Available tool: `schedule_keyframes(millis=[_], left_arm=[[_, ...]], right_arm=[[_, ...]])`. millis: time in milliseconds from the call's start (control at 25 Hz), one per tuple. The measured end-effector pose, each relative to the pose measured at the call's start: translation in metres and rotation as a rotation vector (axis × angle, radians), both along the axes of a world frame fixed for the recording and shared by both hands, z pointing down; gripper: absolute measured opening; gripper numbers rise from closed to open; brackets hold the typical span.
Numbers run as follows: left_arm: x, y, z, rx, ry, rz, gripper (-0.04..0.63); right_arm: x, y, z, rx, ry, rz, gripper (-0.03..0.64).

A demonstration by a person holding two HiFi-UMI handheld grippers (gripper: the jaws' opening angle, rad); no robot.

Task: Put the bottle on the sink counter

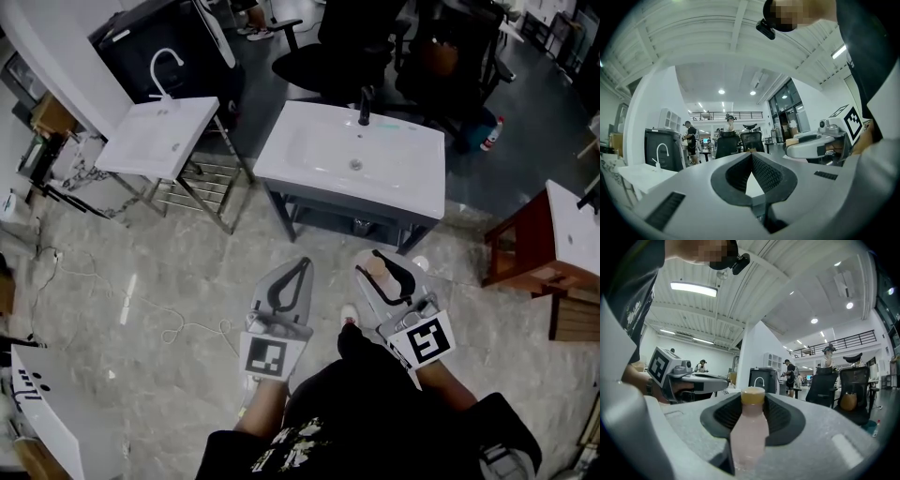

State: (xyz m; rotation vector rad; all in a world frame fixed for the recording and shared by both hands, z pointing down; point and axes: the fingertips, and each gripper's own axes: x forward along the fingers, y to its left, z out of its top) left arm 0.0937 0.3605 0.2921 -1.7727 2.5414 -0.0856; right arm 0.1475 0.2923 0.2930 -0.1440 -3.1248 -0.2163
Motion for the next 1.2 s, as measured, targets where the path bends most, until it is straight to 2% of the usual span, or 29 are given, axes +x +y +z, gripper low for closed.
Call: schedule_keyframes(millis=[200,480,1040,1200], left_arm=[[-0.035,-0.03,-0.005,-0.005,-0.014,-0.028,0.014],[-0.073,-0.075,-0.012,0.01,-0.022,-0.073,0.014],[-0.115,-0.147,-0.004,0.013,-0.02,-0.119,0.014],[-0.129,-0.167,-0.001,0.012,-0.024,-0.094,0.014]], right_arm=[[-0.037,-0.03,-0.001,-0.018,0.01,-0.024,0.135],[-0.078,-0.075,-0.006,0.009,-0.006,-0.084,0.135],[-0.129,-0.15,-0.001,0.013,-0.027,-0.135,0.135],[-0.142,-0.164,-0.001,0.012,-0.03,-0.127,0.135]])
